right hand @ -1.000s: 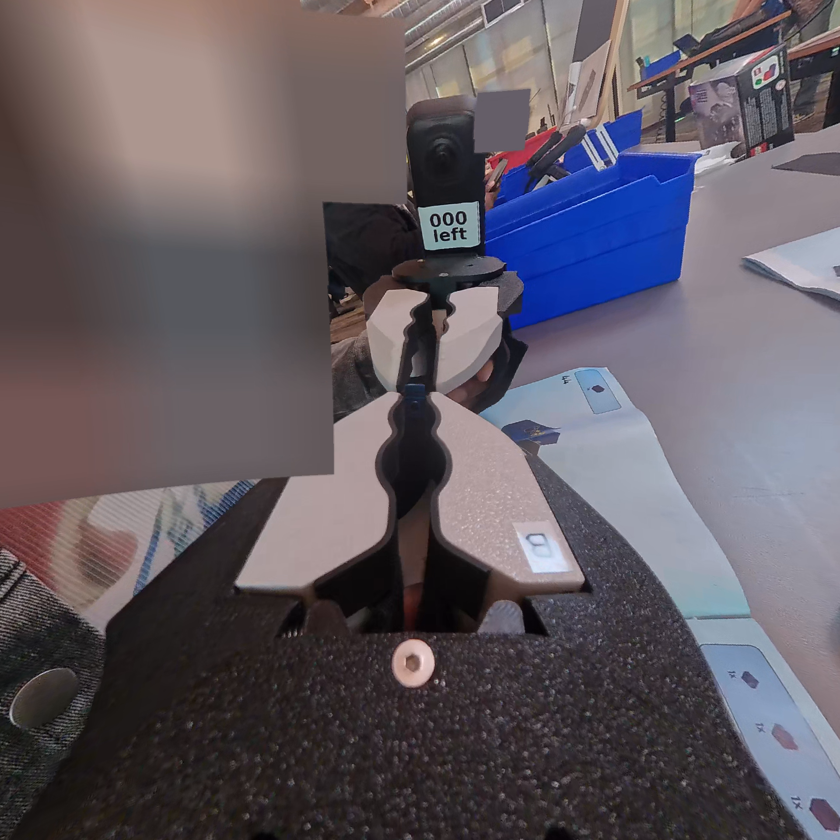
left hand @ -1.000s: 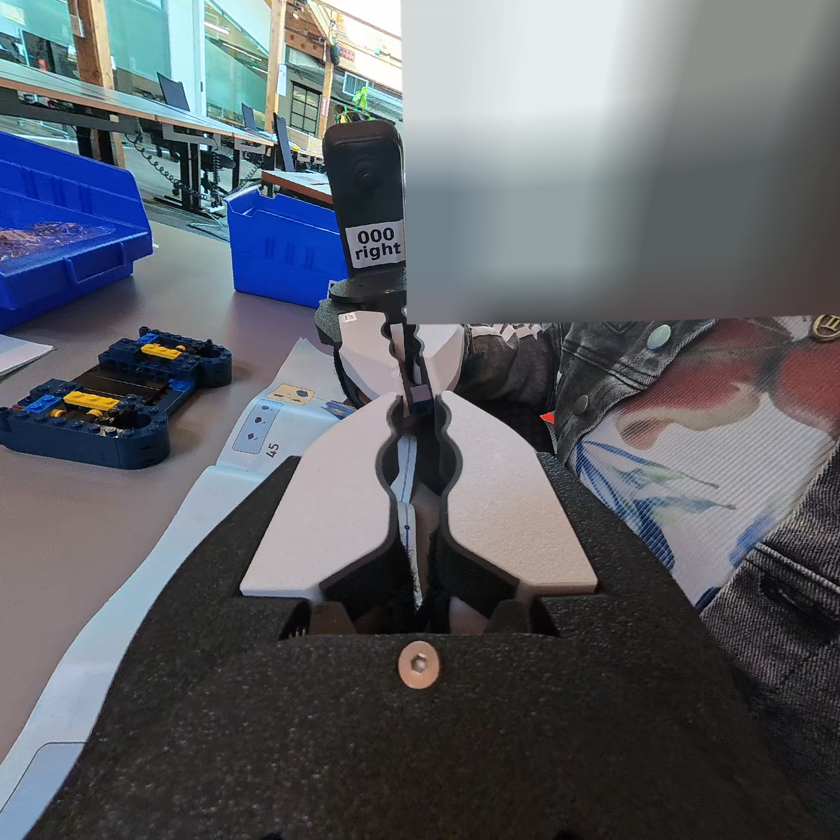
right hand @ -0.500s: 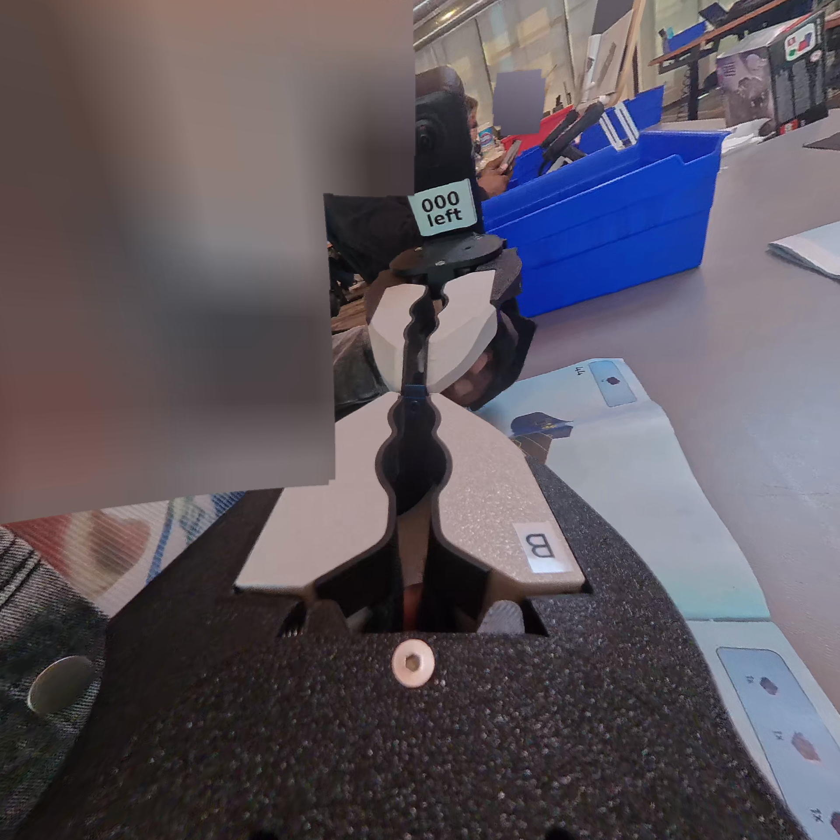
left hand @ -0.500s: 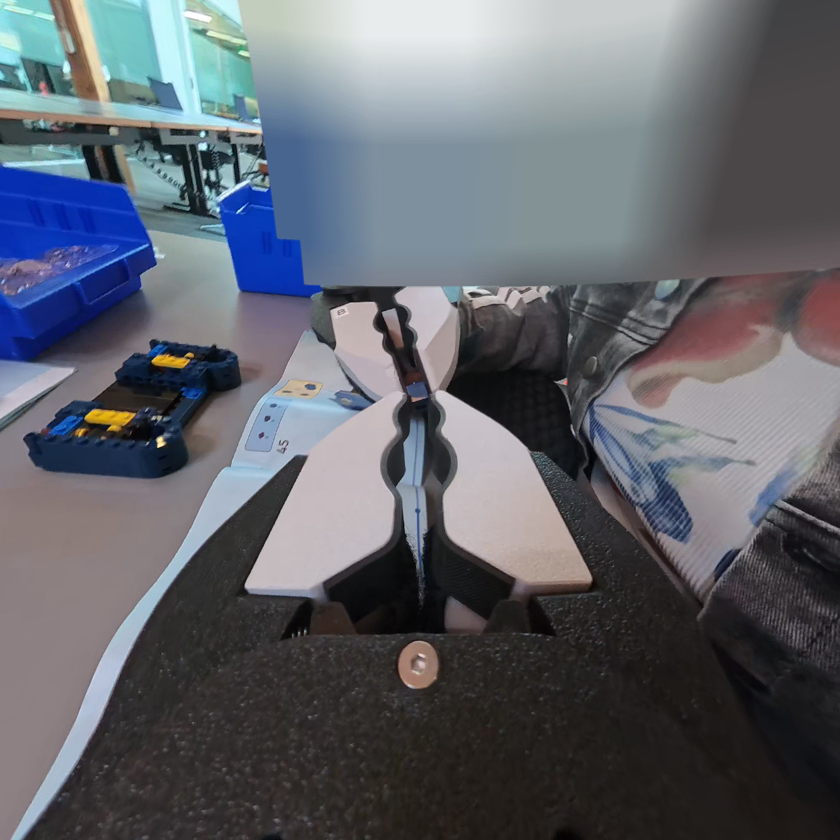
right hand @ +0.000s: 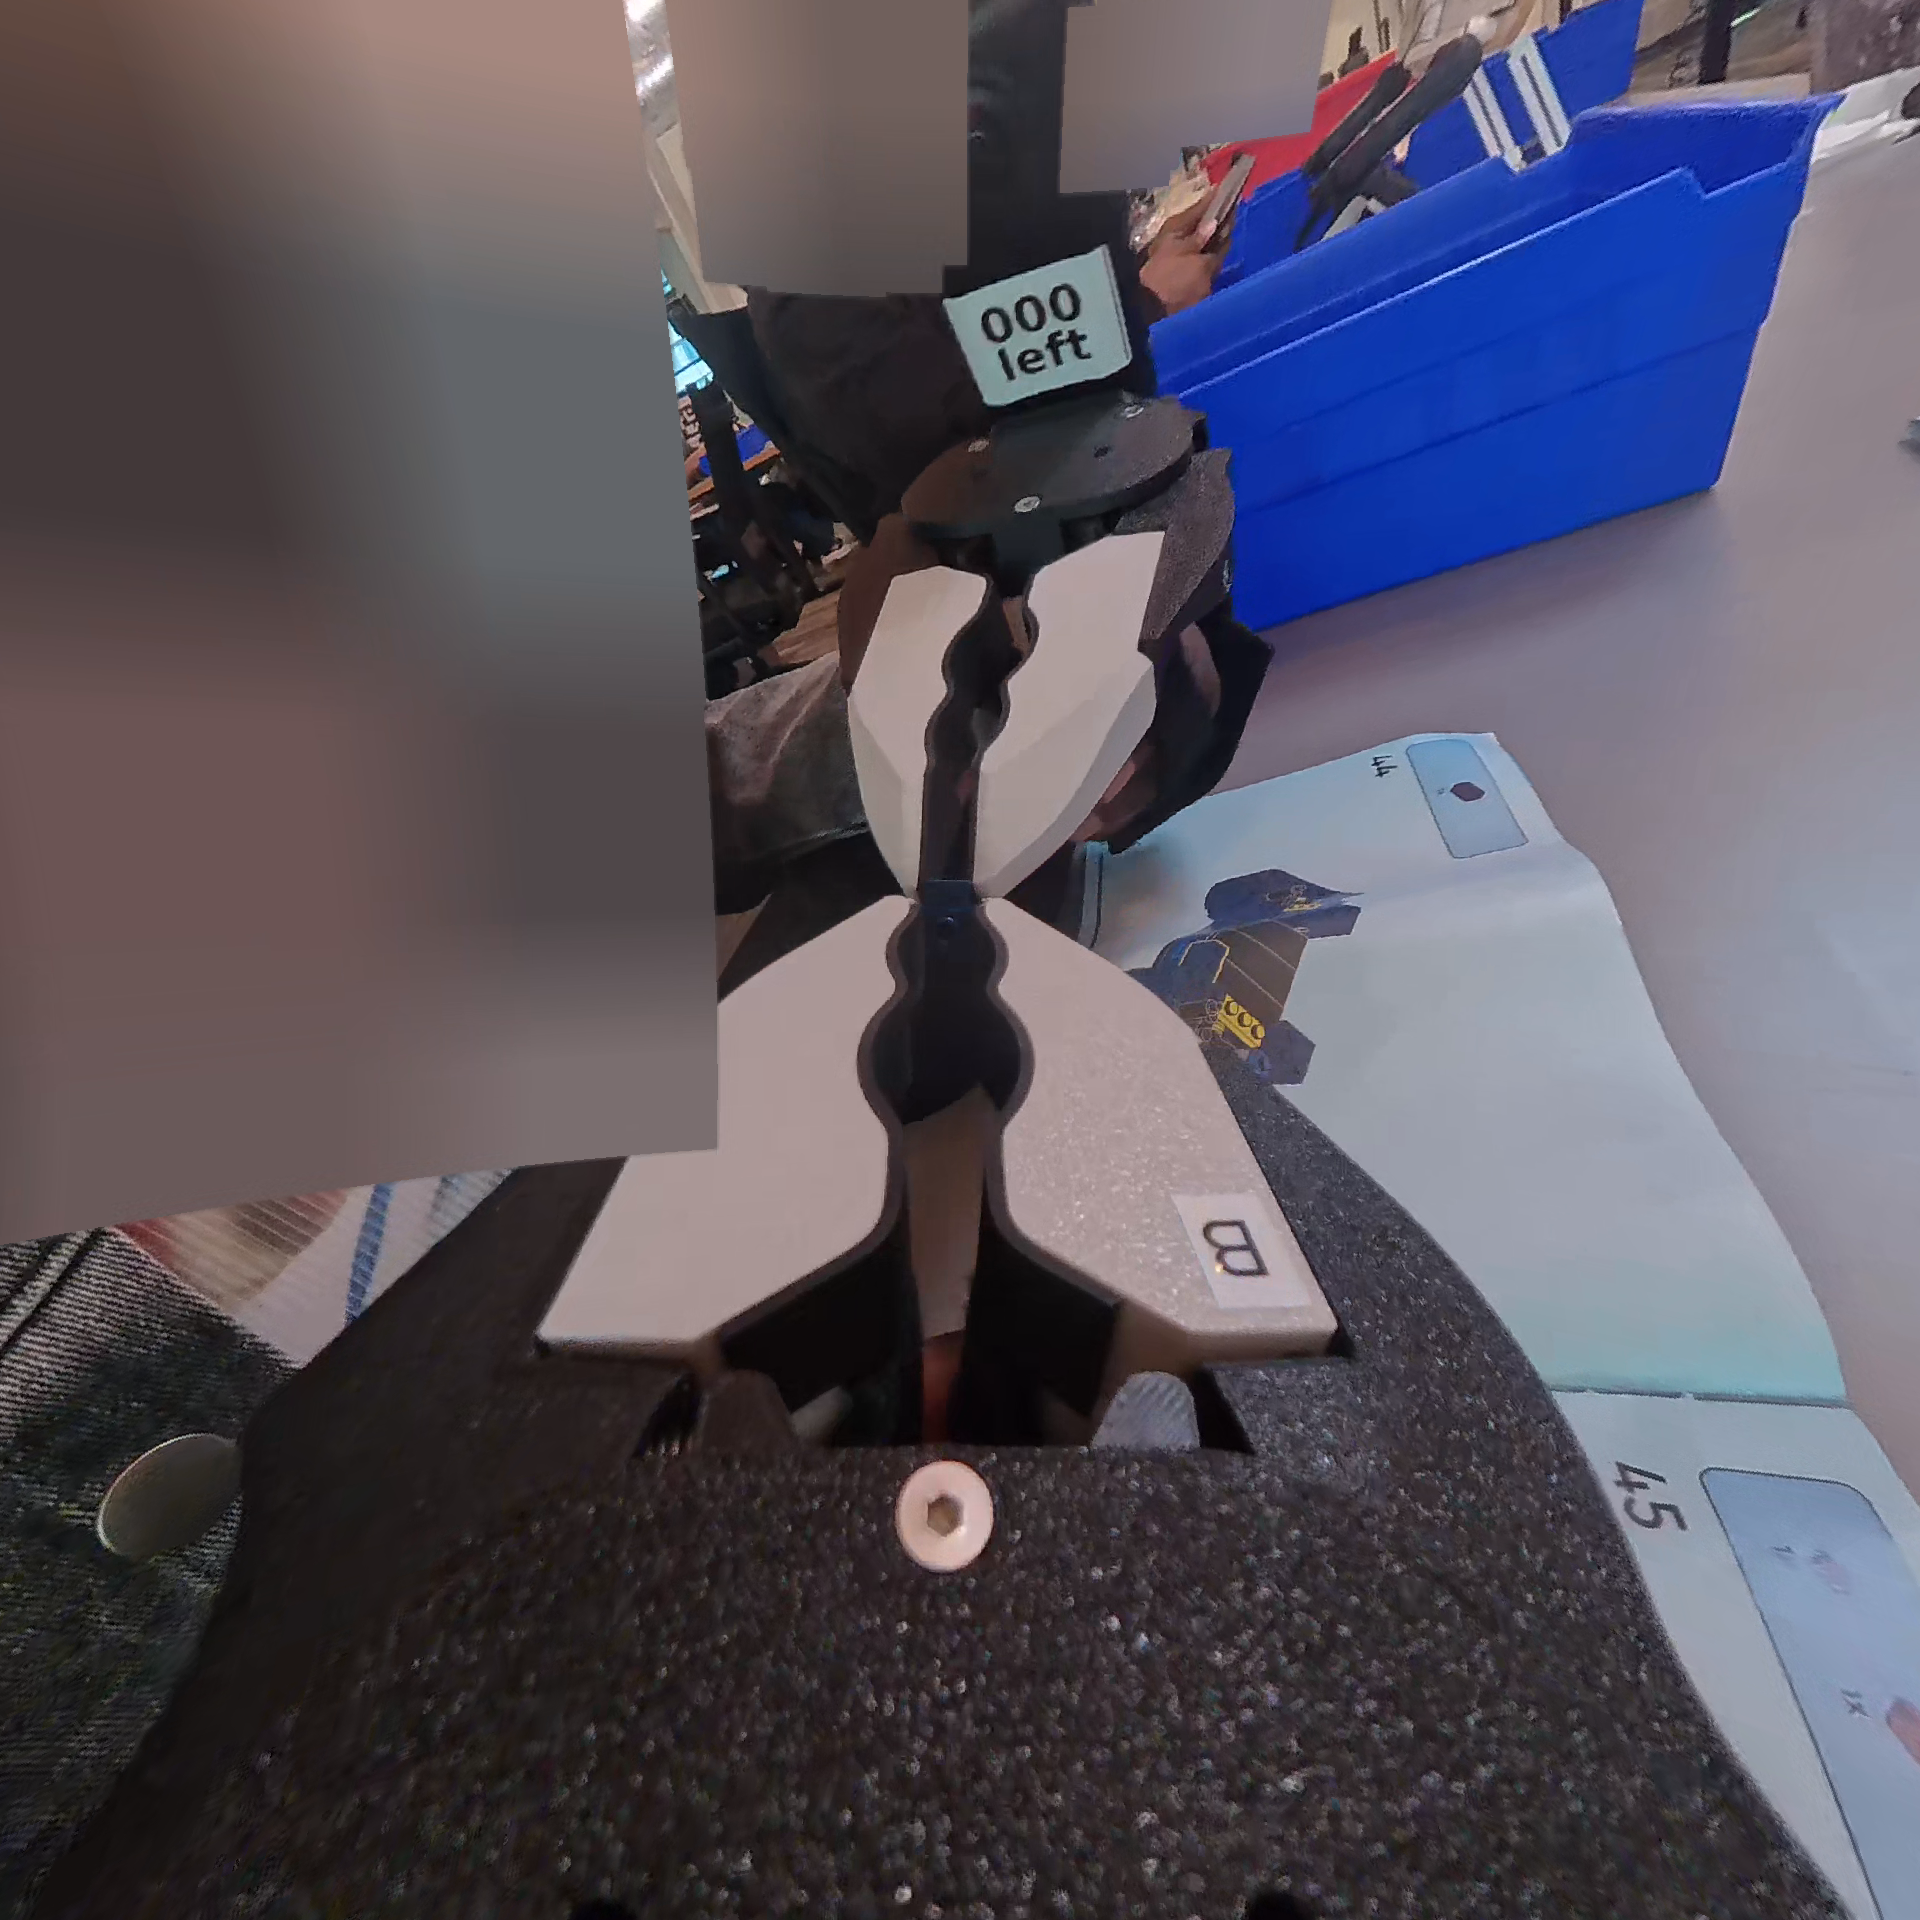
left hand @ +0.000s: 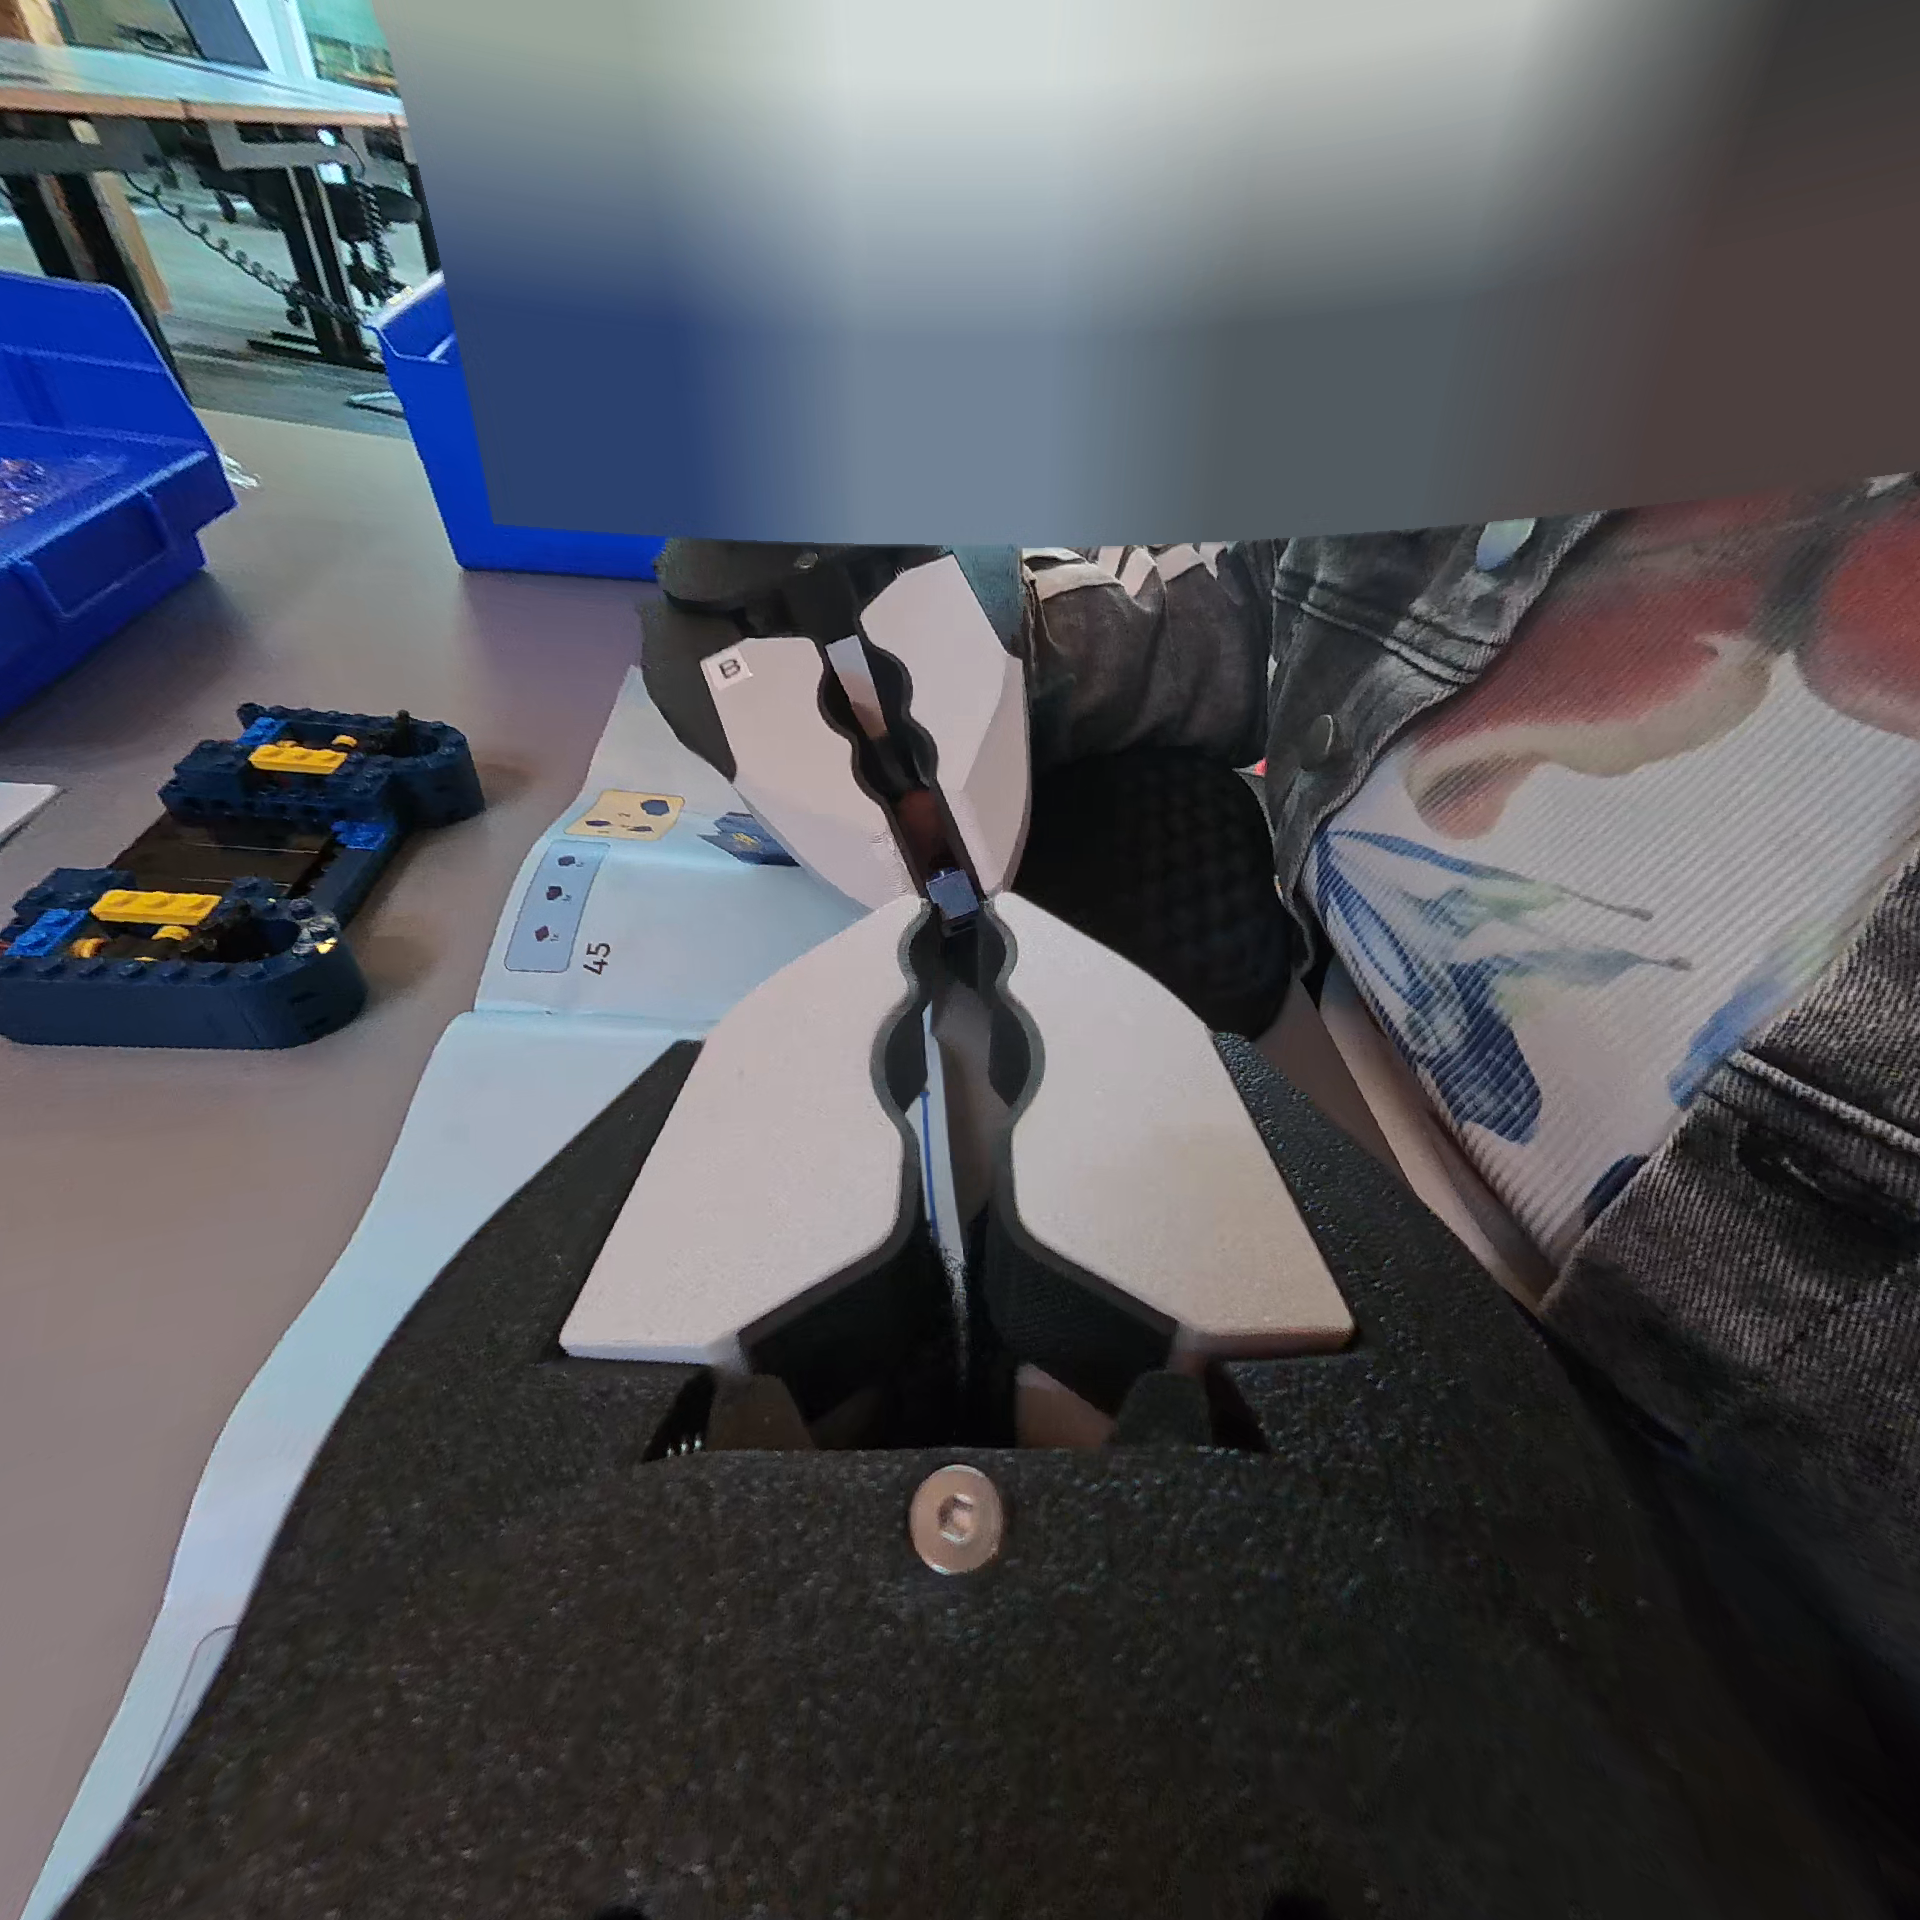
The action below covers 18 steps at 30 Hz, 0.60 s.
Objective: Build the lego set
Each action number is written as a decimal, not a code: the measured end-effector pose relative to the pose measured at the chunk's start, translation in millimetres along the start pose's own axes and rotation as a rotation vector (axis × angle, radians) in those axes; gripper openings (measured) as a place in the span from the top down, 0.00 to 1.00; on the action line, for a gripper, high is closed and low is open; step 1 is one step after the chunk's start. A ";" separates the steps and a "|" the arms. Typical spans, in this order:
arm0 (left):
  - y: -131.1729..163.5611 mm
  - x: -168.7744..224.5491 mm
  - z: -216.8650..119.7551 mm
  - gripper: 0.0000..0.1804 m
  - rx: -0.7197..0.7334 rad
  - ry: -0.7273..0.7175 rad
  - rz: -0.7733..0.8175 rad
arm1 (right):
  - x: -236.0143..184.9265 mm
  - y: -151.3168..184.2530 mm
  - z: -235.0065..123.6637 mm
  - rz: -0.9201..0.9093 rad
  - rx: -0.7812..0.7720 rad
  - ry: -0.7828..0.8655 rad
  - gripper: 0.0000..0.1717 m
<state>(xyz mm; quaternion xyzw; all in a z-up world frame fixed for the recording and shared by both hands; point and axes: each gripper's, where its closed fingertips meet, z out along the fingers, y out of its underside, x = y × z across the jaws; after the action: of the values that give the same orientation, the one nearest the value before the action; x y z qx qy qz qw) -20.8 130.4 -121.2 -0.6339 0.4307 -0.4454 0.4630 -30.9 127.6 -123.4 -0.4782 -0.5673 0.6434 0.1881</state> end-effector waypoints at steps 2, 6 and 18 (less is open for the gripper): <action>2.5 2.1 0.1 0.97 -0.012 0.023 -0.014 | -1.5 2.8 1.2 0.007 -0.016 -0.013 0.95; 5.9 4.7 0.2 0.97 -0.033 0.045 -0.020 | -3.1 6.6 2.7 0.020 -0.036 -0.030 0.96; -38.3 -21.2 -23.5 0.87 0.368 0.045 -0.344 | -2.6 -46.6 -25.9 -0.697 0.231 0.322 0.96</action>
<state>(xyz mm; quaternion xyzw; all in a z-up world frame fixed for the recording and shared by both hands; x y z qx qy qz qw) -43.3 153.6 -83.4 -0.5927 0.2383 -0.6027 0.4782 -22.1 153.1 -77.3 -0.3275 -0.5826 0.5176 0.5342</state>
